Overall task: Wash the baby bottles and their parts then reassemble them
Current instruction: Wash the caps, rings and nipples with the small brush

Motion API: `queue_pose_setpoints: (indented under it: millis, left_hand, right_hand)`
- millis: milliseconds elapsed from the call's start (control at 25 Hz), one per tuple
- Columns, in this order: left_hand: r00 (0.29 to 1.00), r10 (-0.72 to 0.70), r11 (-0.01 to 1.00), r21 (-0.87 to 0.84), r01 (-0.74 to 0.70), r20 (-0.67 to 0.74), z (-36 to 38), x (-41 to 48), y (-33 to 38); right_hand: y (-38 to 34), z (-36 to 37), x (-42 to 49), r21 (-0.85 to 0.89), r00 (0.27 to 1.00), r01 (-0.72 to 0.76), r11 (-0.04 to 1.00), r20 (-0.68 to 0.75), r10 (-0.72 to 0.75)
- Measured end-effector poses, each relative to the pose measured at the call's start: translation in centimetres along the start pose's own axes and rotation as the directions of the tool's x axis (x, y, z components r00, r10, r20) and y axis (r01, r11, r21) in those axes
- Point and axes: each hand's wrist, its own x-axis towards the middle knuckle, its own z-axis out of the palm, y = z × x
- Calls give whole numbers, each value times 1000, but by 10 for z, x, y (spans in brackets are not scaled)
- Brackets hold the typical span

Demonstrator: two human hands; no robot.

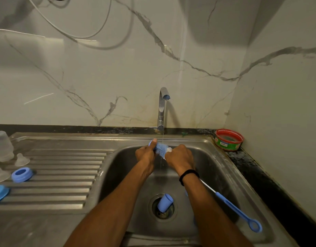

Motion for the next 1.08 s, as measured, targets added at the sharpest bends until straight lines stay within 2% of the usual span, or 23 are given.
queue_pose_setpoints:
  millis: [240,320,400,600,720,800,920,1080]
  left_hand:
    - [996,55,998,32,-52,-76,-12,2,4]
    - [984,179,971,160,-176,-4,-25,9,5]
    - [938,315,879,327,-347,148,-26,6,3]
    - [761,458,595,477,-647,460,-20,8,-6]
    - [707,468,466,531,-707,530,-17,11,-12]
    - [698,454,417,560,-716,554,-18,14,-13]
    - [688,479,402,561,-724,546,-26,21,-9]
    - [626,518,342,530,-776,583,-29,17,-5]
  right_hand:
    - [8,-26,-11,-74,998,-59,995,-12,58]
    - [15,-35,-10,-95,996,-76,993,-43,73]
    - [17,-39,-8,-88,996,-64,994,-69,58]
    - [10,-31,-9,-86,998,4,996,-57,-9]
    - [13,-25,-6,-126,999,13,992,-39,-18]
    - [13,-20,-7,-148,1000,11,989,-15,-14]
    - [10,-14,-6,-126,999,32,991,25,-29]
    - [5,-14,-6,-148,999,30,988,17,-28]
